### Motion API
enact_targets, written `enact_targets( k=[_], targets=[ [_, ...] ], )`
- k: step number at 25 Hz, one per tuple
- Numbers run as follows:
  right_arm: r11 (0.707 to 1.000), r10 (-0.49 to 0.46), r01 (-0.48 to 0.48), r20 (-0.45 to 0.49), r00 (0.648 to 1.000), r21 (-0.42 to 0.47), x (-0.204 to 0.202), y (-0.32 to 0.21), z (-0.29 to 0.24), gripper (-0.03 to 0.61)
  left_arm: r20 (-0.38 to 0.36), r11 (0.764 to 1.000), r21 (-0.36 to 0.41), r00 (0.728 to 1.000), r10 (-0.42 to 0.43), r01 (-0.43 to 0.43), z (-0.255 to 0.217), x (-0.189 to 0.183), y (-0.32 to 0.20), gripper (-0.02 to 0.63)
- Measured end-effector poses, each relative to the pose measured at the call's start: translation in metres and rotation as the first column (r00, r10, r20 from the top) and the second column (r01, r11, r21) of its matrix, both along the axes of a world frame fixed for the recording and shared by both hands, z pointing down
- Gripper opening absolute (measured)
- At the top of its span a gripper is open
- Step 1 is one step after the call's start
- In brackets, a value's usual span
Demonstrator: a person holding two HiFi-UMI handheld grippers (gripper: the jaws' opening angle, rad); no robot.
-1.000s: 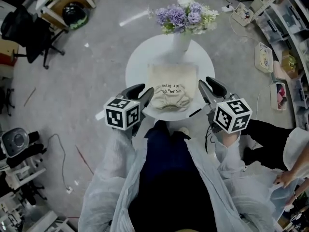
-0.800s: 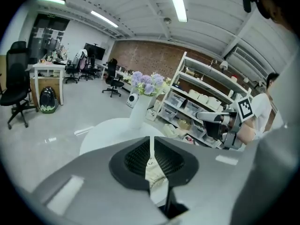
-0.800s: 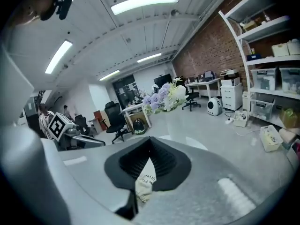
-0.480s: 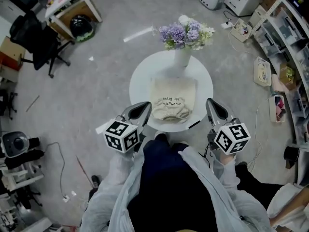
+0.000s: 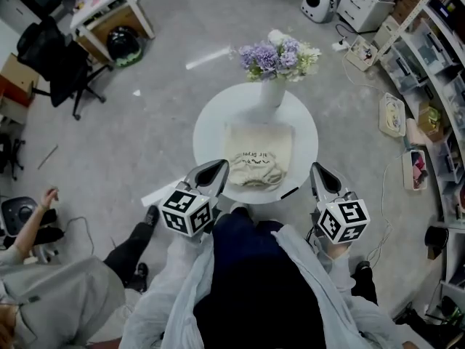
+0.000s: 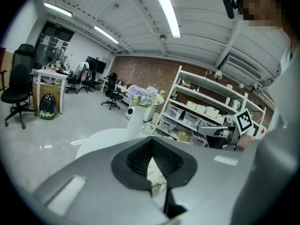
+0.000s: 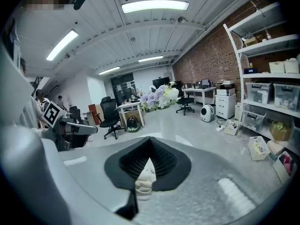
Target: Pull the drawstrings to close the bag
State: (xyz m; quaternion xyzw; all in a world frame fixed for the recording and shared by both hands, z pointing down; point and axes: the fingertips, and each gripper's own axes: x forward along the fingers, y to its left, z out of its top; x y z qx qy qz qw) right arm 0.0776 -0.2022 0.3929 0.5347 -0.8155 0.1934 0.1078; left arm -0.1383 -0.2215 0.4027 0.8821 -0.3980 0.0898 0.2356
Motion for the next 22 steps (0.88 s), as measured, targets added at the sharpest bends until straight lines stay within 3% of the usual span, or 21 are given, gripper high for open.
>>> enact_targets(
  k=[22],
  targets=[
    [1.000, 0.000, 0.000, -0.001, 1.000, -0.008, -0.008, 0.011, 0.004, 0.002, 0.067, 1.000, 0.009, 0.997, 0.029, -0.029, 0.004, 0.006, 0.014, 0.017]
  ],
)
